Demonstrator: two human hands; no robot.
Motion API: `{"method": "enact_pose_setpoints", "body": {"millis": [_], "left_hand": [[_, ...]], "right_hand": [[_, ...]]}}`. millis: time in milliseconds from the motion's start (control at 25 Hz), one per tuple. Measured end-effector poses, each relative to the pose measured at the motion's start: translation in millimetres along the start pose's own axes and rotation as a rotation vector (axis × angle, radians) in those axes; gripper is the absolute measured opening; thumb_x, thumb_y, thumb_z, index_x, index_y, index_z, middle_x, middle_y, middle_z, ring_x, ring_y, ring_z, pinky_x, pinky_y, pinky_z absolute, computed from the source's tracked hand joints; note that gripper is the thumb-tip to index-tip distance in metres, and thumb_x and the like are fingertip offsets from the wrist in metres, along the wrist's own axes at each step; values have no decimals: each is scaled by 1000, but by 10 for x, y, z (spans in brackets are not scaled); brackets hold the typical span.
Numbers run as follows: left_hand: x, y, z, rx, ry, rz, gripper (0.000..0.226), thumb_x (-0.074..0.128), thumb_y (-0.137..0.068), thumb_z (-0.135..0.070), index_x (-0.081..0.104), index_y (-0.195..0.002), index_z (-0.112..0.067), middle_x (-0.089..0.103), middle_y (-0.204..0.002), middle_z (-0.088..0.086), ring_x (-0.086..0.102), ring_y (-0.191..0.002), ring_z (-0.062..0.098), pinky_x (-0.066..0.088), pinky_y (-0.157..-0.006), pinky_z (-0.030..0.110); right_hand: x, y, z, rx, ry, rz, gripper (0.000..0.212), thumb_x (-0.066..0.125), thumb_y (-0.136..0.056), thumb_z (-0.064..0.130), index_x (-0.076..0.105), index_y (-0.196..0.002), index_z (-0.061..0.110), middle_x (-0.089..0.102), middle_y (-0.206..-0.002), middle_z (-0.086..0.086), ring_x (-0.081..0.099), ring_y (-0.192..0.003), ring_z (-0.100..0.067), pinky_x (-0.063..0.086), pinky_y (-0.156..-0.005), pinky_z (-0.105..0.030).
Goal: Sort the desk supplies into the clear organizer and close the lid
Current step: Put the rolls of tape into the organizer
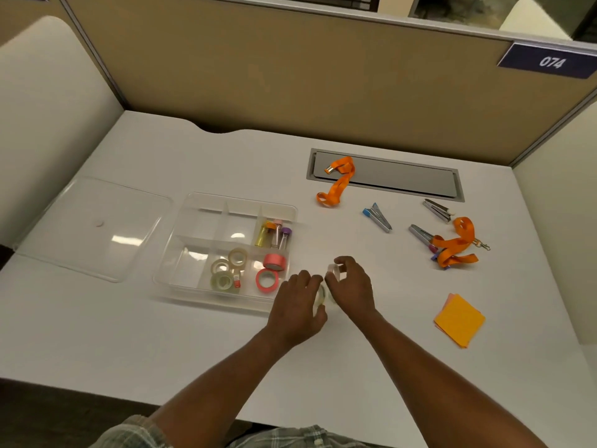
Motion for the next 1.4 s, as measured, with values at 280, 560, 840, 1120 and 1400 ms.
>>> {"method": "enact_pose_setpoints", "body": {"millis": [280,560,840,1120,1400], "left_hand": [[-877,184,1102,-230,-51,-264,47,69,-71,-36,60,-112,-14,61,-102,2,56,-87,20,42,-70,30],[-930,376,1904,-300,-159,-113,46,68,-76,-29,60,-120,-17,67,-108,1,62,-93,29,43,-74,38],[-829,256,2018,-249,-168,14,51,68,-77,-23,59,-126,-15,67,-118,4,63,-100,31,45,-79,40],[-802,111,1884,-242,-118,17,54,63,-77,-33,58,-128,-14,62,-120,10,59,-105,31,47,-86,43],[-574,-191,1131,-87,-73,36,48,63,-80,-32,60,-125,-17,60,-123,8,57,-109,29,45,-90,43]], "right_hand": [[720,58,1095,-302,-33,104,43,67,-87,39,55,-126,26,62,-119,5,64,-99,-12,57,-83,-30],[1366,288,1675,-550,207,189,41,65,-90,30,57,-129,24,67,-123,1,64,-107,-21,55,-86,-38],[1509,261,1665,-553,328,207,54,66,-91,31,51,-141,18,59,-139,-3,55,-123,-27,47,-99,-42],[1168,185,1425,-478,279,74,49,66,-87,38,57,-132,21,62,-131,-2,56,-119,-23,50,-97,-37],[436,185,364,-248,319,-83,52,60,-90,44,55,-134,16,58,-136,-6,53,-126,-25,47,-101,-40]]}}
Point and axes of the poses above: each hand's wrist, its own y-axis away from the middle knuckle, its own x-axis out of the palm, z = x × y, the point moved 7 cm from there along -y, towards the middle knuckle
